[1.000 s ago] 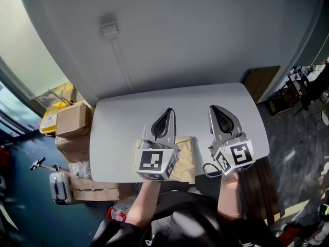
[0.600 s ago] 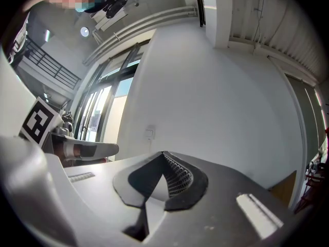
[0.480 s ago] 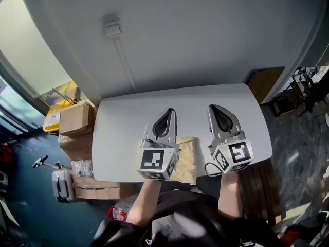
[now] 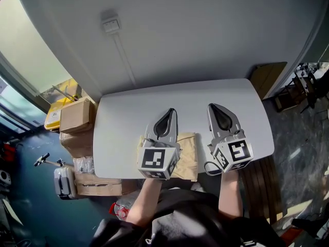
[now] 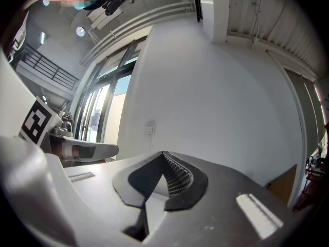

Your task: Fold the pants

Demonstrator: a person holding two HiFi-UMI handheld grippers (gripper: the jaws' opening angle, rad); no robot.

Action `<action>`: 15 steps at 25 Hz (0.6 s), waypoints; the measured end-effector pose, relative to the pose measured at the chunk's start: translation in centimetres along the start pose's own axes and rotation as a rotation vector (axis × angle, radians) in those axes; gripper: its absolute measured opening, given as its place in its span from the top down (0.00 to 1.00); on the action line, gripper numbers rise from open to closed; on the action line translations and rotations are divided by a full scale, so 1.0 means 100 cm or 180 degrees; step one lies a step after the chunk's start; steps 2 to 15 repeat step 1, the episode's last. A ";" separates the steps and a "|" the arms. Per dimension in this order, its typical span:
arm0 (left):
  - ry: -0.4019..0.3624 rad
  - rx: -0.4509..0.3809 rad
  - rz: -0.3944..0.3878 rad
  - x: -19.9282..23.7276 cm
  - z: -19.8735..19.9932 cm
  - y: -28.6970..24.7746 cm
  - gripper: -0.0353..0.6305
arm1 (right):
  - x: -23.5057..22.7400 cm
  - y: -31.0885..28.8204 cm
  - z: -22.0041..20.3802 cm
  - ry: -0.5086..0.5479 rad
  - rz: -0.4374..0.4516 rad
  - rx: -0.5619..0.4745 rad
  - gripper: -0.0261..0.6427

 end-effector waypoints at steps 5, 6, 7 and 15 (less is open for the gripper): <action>0.0003 0.0009 0.0007 0.001 -0.001 0.000 0.94 | 0.000 -0.001 -0.001 0.0000 0.0001 0.0006 0.96; 0.0003 0.0009 0.0007 0.001 -0.001 0.000 0.94 | 0.000 -0.001 -0.001 0.0000 0.0001 0.0006 0.96; 0.0003 0.0009 0.0007 0.001 -0.001 0.000 0.94 | 0.000 -0.001 -0.001 0.0000 0.0001 0.0006 0.96; 0.0003 0.0009 0.0007 0.001 -0.001 0.000 0.94 | 0.000 -0.001 -0.001 0.0000 0.0001 0.0006 0.96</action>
Point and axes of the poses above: the fingertips, and each gripper's own axes: y backward along the fingers, x to its left, z out of its top, the point moved 4 cm from there along y, backward along the fingers, and after that the axes turned 10 degrees about -x, right-handed, at the moved point
